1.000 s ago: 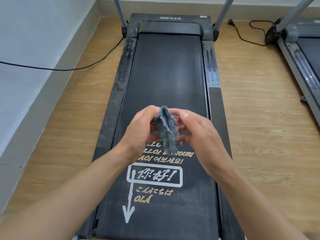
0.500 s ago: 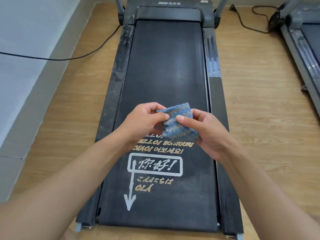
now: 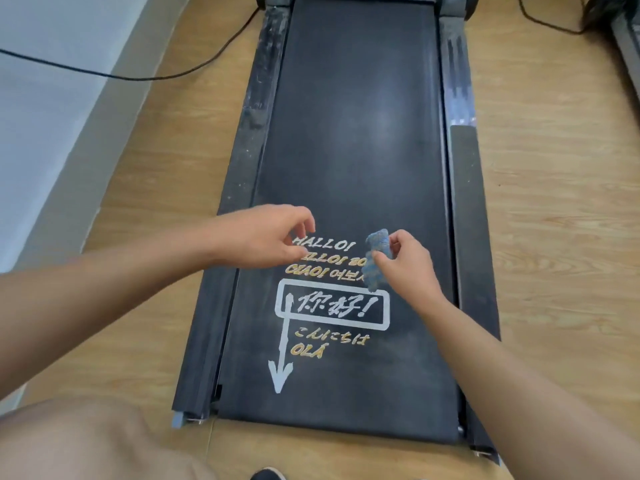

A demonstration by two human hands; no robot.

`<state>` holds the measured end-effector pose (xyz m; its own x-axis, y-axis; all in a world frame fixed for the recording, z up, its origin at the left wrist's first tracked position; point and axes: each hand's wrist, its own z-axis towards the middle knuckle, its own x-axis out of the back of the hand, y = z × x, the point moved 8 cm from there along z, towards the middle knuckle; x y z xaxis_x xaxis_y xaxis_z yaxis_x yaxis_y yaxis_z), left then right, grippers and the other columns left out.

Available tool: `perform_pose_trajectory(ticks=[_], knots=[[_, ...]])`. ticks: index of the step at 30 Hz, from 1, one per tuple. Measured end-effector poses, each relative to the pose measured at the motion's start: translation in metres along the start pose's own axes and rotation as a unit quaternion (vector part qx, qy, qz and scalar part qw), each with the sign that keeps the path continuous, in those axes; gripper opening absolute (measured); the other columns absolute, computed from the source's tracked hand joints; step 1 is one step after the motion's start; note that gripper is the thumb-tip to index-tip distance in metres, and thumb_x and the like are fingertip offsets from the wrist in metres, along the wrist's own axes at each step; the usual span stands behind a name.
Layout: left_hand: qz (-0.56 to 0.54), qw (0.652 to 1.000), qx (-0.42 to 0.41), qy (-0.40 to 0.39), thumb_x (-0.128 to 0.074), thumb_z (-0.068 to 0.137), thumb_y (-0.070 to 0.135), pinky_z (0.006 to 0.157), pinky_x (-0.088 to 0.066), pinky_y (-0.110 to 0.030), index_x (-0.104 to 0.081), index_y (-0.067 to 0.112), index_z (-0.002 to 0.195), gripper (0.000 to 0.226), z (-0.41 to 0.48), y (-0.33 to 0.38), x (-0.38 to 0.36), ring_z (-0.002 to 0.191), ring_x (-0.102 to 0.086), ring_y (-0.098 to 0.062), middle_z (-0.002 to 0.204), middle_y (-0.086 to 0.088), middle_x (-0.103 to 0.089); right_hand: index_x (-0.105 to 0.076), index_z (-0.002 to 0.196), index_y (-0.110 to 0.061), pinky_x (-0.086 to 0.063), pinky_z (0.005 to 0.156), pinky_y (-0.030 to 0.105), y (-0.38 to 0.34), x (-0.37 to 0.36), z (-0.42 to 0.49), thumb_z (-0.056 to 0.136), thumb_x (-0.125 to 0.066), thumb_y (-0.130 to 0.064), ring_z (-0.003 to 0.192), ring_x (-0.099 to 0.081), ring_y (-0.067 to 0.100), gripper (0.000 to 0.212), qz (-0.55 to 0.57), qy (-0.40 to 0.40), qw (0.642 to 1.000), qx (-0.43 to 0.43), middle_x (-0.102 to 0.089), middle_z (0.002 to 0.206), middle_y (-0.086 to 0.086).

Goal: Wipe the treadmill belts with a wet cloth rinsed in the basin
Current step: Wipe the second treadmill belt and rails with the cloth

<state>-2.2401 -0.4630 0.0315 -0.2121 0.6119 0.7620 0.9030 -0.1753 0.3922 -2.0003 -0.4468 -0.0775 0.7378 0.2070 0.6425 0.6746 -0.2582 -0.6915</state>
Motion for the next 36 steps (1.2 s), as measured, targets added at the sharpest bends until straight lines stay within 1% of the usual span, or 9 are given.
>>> perform_pose_trajectory(ticks=[3, 8, 16, 20, 22, 25, 30, 34, 36], knots=[[0.025, 0.999, 0.032, 0.026, -0.061, 0.101, 0.034, 0.102, -0.050, -0.042, -0.046, 0.031, 0.144, 0.046, 0.005, -0.061, -0.068, 0.124, -0.056, -0.014, 0.140, 0.011, -0.049, -0.054, 0.101, -0.022, -0.046, 0.070, 0.036, -0.025, -0.051, 0.011, 0.092, -0.064, -0.023, 0.088, -0.057, 0.018, 0.014, -0.108, -0.035, 0.986, 0.119, -0.057, 0.101, -0.005], [0.028, 0.996, 0.061, 0.058, -0.066, 0.098, 0.037, 0.119, -0.040, -0.040, -0.035, 0.022, 0.158, 0.069, -0.005, -0.114, -0.176, 0.149, -0.036, -0.021, 0.163, 0.002, -0.028, -0.053, 0.115, -0.023, -0.053, 0.084, 0.041, -0.006, -0.152, -0.016, 0.098, -0.060, -0.046, 0.111, -0.052, 0.021, 0.029, -0.298, -0.191, 0.904, 0.239, -0.053, 0.115, -0.004], [0.028, 0.990, 0.033, 0.134, -0.064, 0.100, 0.052, 0.130, -0.006, -0.031, -0.020, 0.016, 0.166, 0.088, -0.023, -0.132, -0.240, 0.164, 0.001, -0.021, 0.177, -0.004, 0.004, -0.051, 0.104, -0.022, -0.041, 0.064, 0.034, -0.004, -0.178, -0.023, 0.100, -0.055, -0.026, 0.089, -0.058, 0.023, 0.007, -0.300, -0.092, 0.892, 0.325, -0.057, 0.099, -0.004], [-0.002, 0.988, 0.030, 0.151, -0.062, 0.101, 0.051, 0.128, 0.003, -0.027, -0.014, 0.015, 0.168, 0.089, -0.024, -0.132, -0.242, 0.163, 0.008, -0.016, 0.177, 0.000, 0.009, -0.050, 0.103, -0.020, -0.051, 0.068, 0.031, 0.016, -0.198, -0.108, 0.082, -0.070, -0.020, 0.078, -0.055, 0.019, 0.028, -0.333, -0.161, 0.818, 0.441, -0.055, 0.092, -0.004], [-0.008, 0.986, 0.032, 0.165, -0.062, 0.102, 0.048, 0.128, 0.006, -0.028, -0.015, 0.013, 0.168, 0.088, -0.026, -0.130, -0.242, 0.163, 0.008, -0.016, 0.177, 0.000, 0.009, -0.048, 0.100, -0.022, -0.051, 0.069, 0.032, 0.021, -0.198, -0.091, 0.079, -0.069, -0.011, 0.080, -0.051, 0.020, 0.032, -0.331, -0.184, 0.821, 0.427, -0.051, 0.094, -0.004], [-0.010, 0.985, 0.031, 0.172, -0.063, 0.102, 0.046, 0.126, 0.009, -0.028, -0.016, 0.012, 0.168, 0.088, -0.025, -0.129, -0.245, 0.163, 0.009, -0.016, 0.177, 0.000, 0.009, -0.048, 0.102, -0.018, -0.042, 0.065, 0.035, -0.004, -0.184, 0.000, 0.086, -0.060, 0.001, 0.089, -0.051, 0.025, 0.027, -0.313, -0.093, 0.887, 0.328, -0.050, 0.099, -0.001], [-0.033, 0.982, 0.032, 0.185, -0.063, 0.103, 0.044, 0.125, 0.012, -0.028, -0.013, 0.013, 0.168, 0.088, -0.025, -0.130, -0.245, 0.161, 0.016, -0.013, 0.176, 0.003, 0.013, -0.050, 0.127, -0.009, -0.041, 0.072, 0.039, -0.071, -0.179, 0.142, 0.099, -0.052, -0.008, 0.107, -0.055, 0.037, 0.028, -0.340, -0.027, 0.909, 0.240, -0.055, 0.117, 0.012], [-0.044, 0.981, 0.031, 0.185, -0.064, 0.102, 0.043, 0.124, 0.014, -0.028, -0.012, 0.014, 0.168, 0.089, -0.024, -0.129, -0.245, 0.161, 0.017, -0.013, 0.176, 0.003, 0.014, -0.053, 0.118, -0.016, -0.035, 0.071, 0.036, -0.075, -0.186, 0.110, 0.093, -0.052, -0.002, 0.104, -0.056, 0.036, 0.028, -0.344, -0.028, 0.904, 0.253, -0.056, 0.112, 0.009], [-0.051, 0.980, 0.035, 0.187, -0.065, 0.101, 0.043, 0.125, 0.012, -0.029, -0.013, 0.012, 0.168, 0.090, -0.023, -0.132, -0.248, 0.161, 0.015, -0.013, 0.176, 0.002, 0.012, -0.054, 0.109, -0.022, -0.040, 0.069, 0.035, -0.051, -0.203, 0.038, 0.083, -0.051, 0.004, 0.102, -0.055, 0.029, 0.037, -0.327, -0.099, 0.891, 0.299, -0.054, 0.108, 0.001]])
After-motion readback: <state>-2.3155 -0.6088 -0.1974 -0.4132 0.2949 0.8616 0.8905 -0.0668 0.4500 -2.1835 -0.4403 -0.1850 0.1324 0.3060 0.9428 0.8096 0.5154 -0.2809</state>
